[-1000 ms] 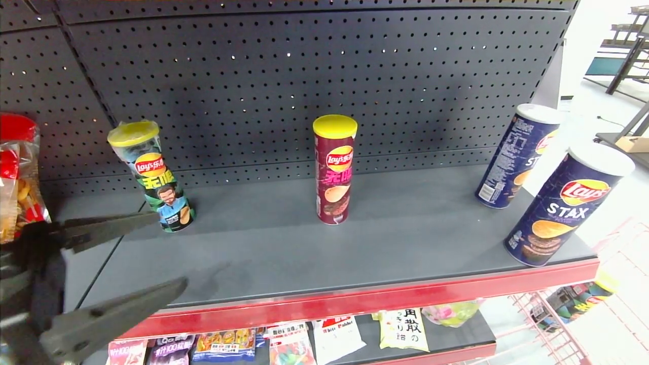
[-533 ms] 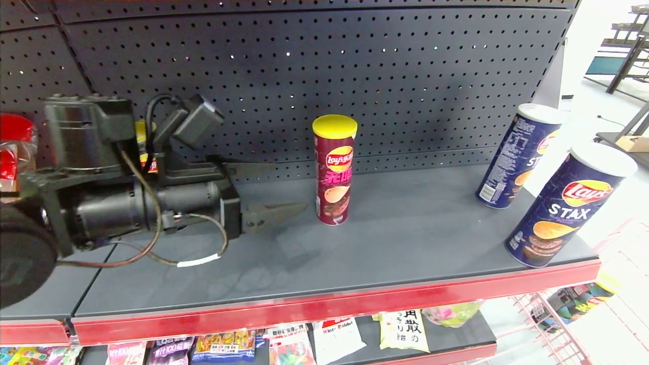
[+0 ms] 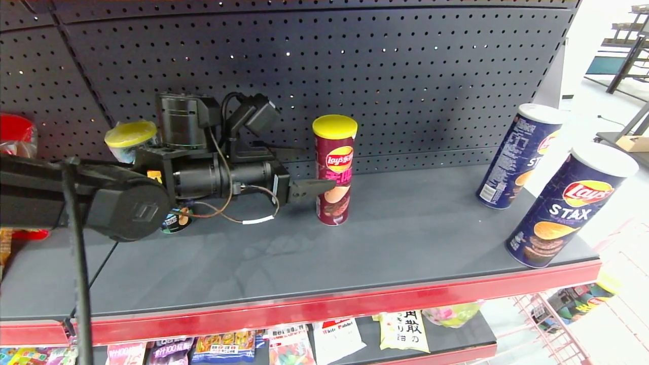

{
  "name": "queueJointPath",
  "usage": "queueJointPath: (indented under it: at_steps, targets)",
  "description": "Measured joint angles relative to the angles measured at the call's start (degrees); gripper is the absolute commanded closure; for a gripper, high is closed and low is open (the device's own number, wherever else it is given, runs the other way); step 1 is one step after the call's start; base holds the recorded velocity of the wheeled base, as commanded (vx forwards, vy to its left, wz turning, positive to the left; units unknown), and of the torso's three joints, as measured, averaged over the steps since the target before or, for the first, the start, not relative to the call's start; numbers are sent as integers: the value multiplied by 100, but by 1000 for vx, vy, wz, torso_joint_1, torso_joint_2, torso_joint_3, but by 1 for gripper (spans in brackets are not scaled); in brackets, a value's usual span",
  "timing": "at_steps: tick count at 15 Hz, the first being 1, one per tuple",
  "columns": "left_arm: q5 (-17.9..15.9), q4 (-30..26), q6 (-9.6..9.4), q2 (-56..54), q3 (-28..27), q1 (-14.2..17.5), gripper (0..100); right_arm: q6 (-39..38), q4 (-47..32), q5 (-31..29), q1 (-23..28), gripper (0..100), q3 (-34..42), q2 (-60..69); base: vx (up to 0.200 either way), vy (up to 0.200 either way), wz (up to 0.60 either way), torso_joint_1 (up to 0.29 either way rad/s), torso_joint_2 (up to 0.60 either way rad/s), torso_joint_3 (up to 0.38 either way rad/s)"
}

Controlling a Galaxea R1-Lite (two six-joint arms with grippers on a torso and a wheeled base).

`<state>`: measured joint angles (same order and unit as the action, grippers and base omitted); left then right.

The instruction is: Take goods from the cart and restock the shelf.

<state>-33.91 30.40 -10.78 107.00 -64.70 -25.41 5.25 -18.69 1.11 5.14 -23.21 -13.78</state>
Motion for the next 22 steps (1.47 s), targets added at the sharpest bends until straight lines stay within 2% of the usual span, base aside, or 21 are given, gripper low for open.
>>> queueJointPath:
  at_steps: [6,17,18,22]
  targets:
    - [11,-27,5,634,-953,0,0,0,-5,0,-5,100,37,63,0,0,0,0,0,0]
    - [162,-55,5,1301,-1876,-108,0,0,-5,-33,-5,100,83,80,0,0,0,0,0,0]
    - [160,-55,7,1334,-1890,-130,100,0,-5,-43,-5,100,83,83,0,0,0,0,0,0]
    - [176,-49,11,1373,-1904,-185,100,0,-5,-38,-2,100,83,85,0,0,0,0,0,0]
